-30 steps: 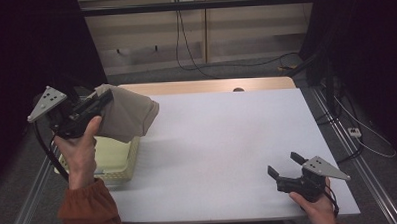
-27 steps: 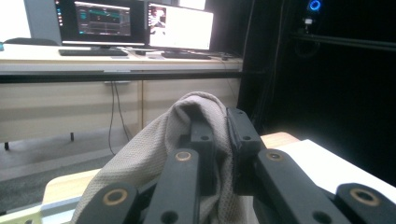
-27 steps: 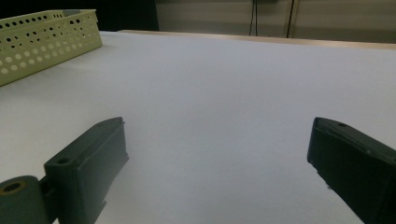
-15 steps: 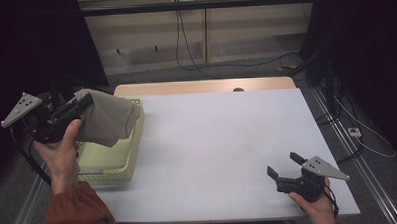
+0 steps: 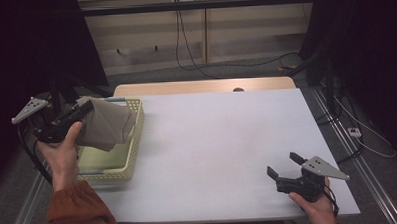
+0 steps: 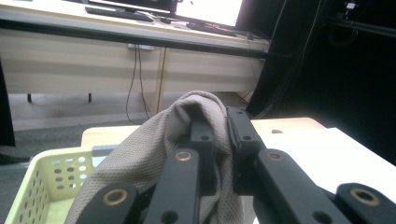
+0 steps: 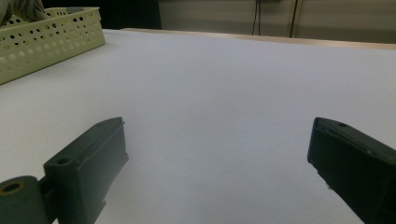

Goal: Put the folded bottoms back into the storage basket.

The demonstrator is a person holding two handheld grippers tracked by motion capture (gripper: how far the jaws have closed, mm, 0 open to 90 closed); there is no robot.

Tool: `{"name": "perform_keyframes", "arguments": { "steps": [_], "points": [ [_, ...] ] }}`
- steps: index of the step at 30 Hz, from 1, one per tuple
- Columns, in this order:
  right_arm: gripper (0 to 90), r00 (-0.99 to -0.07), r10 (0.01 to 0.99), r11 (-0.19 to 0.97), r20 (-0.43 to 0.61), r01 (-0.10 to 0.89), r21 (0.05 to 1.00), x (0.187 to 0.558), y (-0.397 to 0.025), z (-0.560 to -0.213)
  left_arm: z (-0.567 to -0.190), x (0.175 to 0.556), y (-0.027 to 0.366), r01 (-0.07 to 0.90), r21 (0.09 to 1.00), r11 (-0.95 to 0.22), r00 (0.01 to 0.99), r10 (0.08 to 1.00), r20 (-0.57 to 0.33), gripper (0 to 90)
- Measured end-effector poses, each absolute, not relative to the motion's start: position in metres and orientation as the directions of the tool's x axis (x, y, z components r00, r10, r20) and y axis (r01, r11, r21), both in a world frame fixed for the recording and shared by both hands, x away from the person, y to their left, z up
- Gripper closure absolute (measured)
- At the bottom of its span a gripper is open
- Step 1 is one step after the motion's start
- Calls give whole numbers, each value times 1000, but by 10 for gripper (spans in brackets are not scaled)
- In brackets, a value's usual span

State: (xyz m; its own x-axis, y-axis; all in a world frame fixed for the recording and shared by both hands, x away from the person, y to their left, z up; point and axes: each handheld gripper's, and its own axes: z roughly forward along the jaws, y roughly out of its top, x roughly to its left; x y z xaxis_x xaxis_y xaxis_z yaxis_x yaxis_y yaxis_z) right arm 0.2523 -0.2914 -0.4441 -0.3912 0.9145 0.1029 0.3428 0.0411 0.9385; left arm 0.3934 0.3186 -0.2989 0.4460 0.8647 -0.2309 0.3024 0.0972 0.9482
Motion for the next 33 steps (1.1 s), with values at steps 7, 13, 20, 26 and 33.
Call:
{"name": "perform_keyframes", "arguments": {
  "steps": [7, 13, 20, 26, 33],
  "points": [
    [41, -397, 913, 50, 97, 343, 938, 253, -291, -444, -312, 401, 328, 339, 934, 114, 432, 863, -262, 830],
    [41, -399, 911, 47, 102, 348, 936, 253, -290, -445, -325, 411, 330, 407, 909, 89, 406, 874, -267, 829],
    [41, -400, 910, 47, 104, 350, 935, 253, -290, -445, -339, 421, 332, 453, 887, 86, 385, 879, -282, 829],
    [40, -399, 911, 47, 103, 351, 935, 253, -290, -445, -346, 426, 337, 474, 875, 94, 378, 876, -299, 828],
    [41, -396, 912, 45, 106, 354, 934, 253, -290, -445, -353, 430, 342, 505, 861, 57, 351, 898, -265, 827]
  ]
}}
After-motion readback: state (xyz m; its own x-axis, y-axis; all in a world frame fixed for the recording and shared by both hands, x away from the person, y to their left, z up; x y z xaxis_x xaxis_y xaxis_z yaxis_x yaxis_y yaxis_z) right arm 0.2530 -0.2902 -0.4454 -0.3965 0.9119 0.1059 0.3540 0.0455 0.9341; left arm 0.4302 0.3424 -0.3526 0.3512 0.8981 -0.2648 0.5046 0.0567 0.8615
